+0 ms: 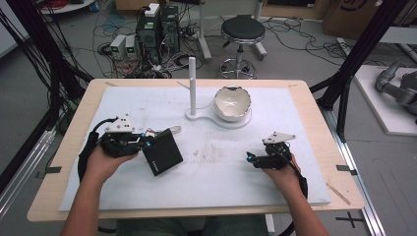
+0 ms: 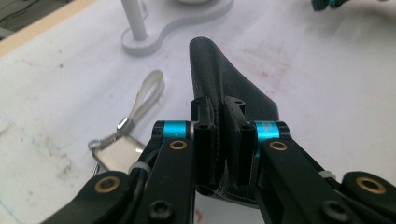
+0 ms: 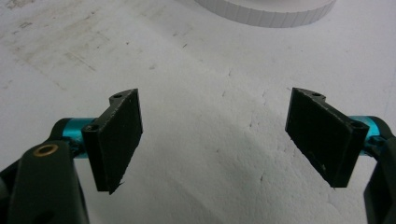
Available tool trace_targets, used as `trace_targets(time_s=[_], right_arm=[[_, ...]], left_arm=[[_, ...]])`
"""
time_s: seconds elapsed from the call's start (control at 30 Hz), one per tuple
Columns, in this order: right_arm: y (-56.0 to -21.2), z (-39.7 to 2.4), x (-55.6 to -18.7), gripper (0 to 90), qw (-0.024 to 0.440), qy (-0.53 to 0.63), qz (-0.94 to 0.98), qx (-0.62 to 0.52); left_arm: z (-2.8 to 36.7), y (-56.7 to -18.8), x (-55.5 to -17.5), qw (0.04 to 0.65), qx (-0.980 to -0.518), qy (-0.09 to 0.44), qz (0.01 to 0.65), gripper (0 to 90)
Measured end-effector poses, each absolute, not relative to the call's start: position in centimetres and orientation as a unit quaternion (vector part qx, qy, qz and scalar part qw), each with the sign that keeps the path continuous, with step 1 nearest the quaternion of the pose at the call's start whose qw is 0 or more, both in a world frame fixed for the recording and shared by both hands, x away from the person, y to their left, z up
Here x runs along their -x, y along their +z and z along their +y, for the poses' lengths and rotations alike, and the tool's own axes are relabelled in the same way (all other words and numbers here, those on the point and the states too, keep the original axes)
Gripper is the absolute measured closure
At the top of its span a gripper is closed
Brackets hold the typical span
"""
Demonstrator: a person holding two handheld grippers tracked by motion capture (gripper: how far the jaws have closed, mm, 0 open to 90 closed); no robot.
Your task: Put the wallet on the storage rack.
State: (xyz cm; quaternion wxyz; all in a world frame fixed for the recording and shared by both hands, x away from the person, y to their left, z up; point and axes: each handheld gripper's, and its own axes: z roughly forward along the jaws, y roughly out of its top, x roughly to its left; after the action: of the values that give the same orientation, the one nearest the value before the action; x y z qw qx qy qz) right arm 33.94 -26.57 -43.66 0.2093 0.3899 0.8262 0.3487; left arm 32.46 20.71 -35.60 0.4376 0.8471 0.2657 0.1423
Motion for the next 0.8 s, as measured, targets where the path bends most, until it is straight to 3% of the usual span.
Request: trace_targets(time_s=[0.8], right_arm=[[-43.4, -26.5, -33.6, 19.0, 0.206, 0.357, 0.822, -0.392]], left_arm=[[12.3, -29.3, -37.4, 0.468, -0.839, 0.158, 0.229, 82.6]])
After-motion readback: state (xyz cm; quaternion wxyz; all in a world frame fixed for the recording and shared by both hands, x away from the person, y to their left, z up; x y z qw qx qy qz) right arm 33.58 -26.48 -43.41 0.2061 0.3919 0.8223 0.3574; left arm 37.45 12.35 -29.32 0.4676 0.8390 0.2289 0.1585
